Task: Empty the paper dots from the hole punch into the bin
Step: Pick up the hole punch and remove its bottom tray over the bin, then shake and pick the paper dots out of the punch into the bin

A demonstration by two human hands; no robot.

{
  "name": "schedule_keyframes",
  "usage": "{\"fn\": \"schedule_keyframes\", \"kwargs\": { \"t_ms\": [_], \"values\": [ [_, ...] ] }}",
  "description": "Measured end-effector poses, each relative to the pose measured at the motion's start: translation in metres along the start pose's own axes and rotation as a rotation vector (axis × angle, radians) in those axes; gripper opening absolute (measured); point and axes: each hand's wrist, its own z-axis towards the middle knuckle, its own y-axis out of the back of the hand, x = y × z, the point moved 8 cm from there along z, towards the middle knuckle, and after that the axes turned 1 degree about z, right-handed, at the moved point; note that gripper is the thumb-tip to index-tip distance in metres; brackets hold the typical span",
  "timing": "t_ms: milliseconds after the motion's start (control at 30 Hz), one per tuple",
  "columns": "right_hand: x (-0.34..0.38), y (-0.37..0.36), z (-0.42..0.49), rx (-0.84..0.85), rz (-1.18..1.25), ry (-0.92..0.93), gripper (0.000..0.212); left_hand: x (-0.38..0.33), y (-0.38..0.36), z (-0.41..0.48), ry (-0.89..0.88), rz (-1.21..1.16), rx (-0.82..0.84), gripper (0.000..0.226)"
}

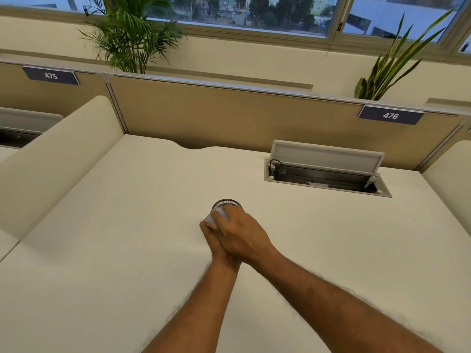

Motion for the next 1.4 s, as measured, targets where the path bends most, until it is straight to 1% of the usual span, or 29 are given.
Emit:
{"fn": "schedule_keyframes", "kwargs": {
  "t_ms": [67,133,200,233,300,367,433,500,567,700,767,833,900,933,1000,1033,1100,1167,1200,1300,1400],
  "values": [
    [-0.003,0.001,0.006,0.020,0.044,-0.027,0.023,0.000,0.003,0.003,0.027,-0.058,0.029,0.031],
    [-0.011,0.003,0.011,0.063,0.143,-0.125,0.024,0.001,0.001,0.003,0.078,-0.045,0.043,0.030],
    [-0.021,0.006,0.016,0.094,0.250,-0.241,0.031,-0.001,0.001,0.004,0.073,0.003,0.037,0.033],
    [-0.023,0.010,0.018,0.103,0.297,-0.271,0.035,-0.005,0.001,0.004,0.061,0.036,0.008,0.034],
    [-0.028,0.020,0.021,0.064,0.405,-0.304,0.041,-0.011,0.000,0.009,0.053,0.070,-0.011,0.033],
    [-0.041,0.023,0.022,0.026,0.546,-0.376,0.043,-0.016,-0.003,0.010,0.045,0.116,-0.030,0.031],
    [-0.058,0.020,0.023,-0.006,0.700,-0.488,0.043,-0.020,-0.003,0.013,0.027,0.121,-0.028,0.030],
    [-0.073,0.013,0.023,-0.017,0.912,-0.624,0.042,-0.024,-0.008,0.013,0.008,0.105,-0.001,0.031],
    [-0.084,0.003,0.017,-0.031,1.116,-0.763,0.038,-0.028,-0.008,0.015,-0.009,0.117,-0.017,0.034],
    [-0.099,-0.011,0.007,-0.071,1.324,-0.983,0.034,-0.038,-0.007,0.023,-0.018,0.093,-0.028,0.043],
    [-0.102,-0.016,0.002,-0.086,1.404,-1.041,0.030,-0.044,-0.003,0.030,-0.027,0.099,-0.050,0.045],
    [-0.104,-0.020,-0.001,-0.078,1.456,-1.053,0.030,-0.050,-0.001,0.036,-0.042,0.136,-0.063,0.053],
    [-0.107,-0.023,-0.005,-0.065,1.480,-1.050,0.028,-0.056,0.000,0.042,-0.047,0.201,-0.071,0.064],
    [-0.109,-0.024,-0.007,-0.060,1.481,-1.052,0.024,-0.058,0.000,0.045,-0.049,0.228,-0.078,0.065],
    [-0.119,-0.028,-0.016,-0.061,1.446,-1.063,0.014,-0.065,-0.001,0.049,-0.050,0.265,-0.081,0.059],
    [-0.126,-0.032,-0.024,-0.054,1.386,-1.067,0.010,-0.068,-0.002,0.051,-0.047,0.278,-0.074,0.053],
    [-0.143,-0.043,-0.044,-0.011,1.190,-1.073,0.009,-0.074,-0.003,0.056,-0.046,0.307,-0.062,0.046],
    [-0.155,-0.056,-0.065,0.045,0.984,-1.066,0.007,-0.079,-0.003,0.062,-0.051,0.346,-0.051,0.043],
    [-0.158,-0.062,-0.075,0.069,0.925,-1.071,0.007,-0.081,-0.003,0.064,-0.052,0.368,-0.046,0.042],
    [-0.159,-0.084,-0.102,0.135,0.903,-1.079,0.009,-0.082,0.000,0.071,-0.041,0.414,-0.045,0.040],
    [-0.158,-0.100,-0.116,0.198,0.821,-1.046,0.012,-0.082,0.004,0.076,-0.034,0.430,-0.043,0.029]
  ]
}}
